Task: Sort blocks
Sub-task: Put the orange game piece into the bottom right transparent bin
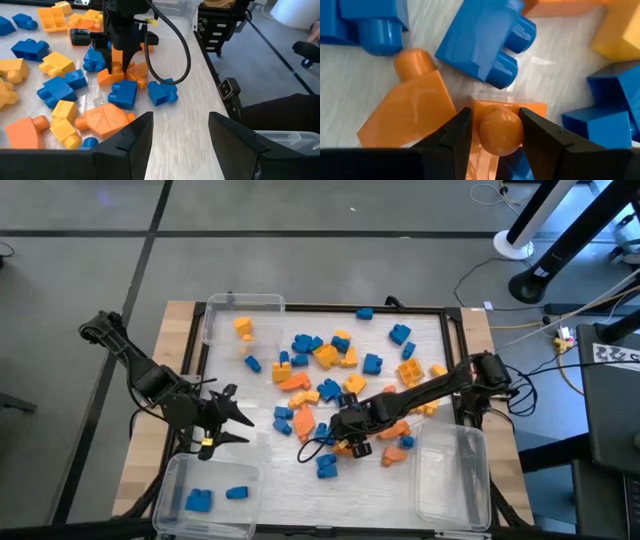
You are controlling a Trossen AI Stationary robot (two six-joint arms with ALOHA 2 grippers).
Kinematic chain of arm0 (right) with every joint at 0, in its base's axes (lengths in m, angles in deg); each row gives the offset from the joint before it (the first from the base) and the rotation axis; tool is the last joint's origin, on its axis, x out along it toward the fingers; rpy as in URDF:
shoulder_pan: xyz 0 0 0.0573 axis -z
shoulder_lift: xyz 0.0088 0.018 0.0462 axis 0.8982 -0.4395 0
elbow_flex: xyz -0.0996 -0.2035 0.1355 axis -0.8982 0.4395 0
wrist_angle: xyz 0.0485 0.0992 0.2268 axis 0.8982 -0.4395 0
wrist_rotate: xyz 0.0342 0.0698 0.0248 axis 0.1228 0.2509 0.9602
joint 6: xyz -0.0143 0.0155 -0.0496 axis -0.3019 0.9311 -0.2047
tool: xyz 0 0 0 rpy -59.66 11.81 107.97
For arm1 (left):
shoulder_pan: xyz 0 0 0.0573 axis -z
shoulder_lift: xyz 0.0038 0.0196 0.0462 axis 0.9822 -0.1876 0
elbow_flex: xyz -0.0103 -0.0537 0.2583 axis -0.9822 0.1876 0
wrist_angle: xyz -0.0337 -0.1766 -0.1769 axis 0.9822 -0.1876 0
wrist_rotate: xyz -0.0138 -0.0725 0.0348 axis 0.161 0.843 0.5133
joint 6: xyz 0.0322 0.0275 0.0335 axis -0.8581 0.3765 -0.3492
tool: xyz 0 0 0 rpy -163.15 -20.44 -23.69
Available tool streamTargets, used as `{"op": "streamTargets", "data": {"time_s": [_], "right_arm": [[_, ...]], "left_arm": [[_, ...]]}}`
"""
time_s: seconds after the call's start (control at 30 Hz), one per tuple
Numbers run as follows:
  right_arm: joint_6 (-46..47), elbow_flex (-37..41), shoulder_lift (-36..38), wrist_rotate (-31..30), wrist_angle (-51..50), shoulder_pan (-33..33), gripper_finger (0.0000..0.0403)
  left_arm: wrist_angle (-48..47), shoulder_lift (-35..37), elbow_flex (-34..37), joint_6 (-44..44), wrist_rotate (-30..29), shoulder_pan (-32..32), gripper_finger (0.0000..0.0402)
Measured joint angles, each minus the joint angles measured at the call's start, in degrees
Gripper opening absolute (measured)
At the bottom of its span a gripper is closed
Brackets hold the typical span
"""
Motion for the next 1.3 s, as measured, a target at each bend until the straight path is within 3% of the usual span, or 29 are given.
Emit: {"op": "streamTargets", "data": {"time_s": [0.2, 0.47, 0.87, 1.07, 1.3], "right_arm": [[0.31, -0.14, -0.84, -0.95, 0.98, 0.0, 0.0159], [0.49, -0.73, -0.76, -0.45, 2.04, 0.0, 0.0112], [3.0, -0.96, 0.54, -0.02, 1.8, 0.0, 0.0116], [1.18, -7.34, 1.57, -0.39, -3.15, 0.0, 0.0117], [-1.72, -20.62, 2.19, 0.56, -14.11, -0.04, 0.0117]], "left_arm": [[0.13, -0.01, 0.0, -1.62, -0.01, -0.01, 0.018], [0.16, -0.02, 0.0, -3.67, -0.43, -0.01, 0.018], [0.1, -0.04, 0.0, -4.63, -4.47, -0.01, 0.018], [0.05, -0.07, 0.04, -4.55, -4.55, -0.01, 0.018], [0.12, -0.07, 0.04, -4.88, -4.6, -0.01, 0.018]]}}
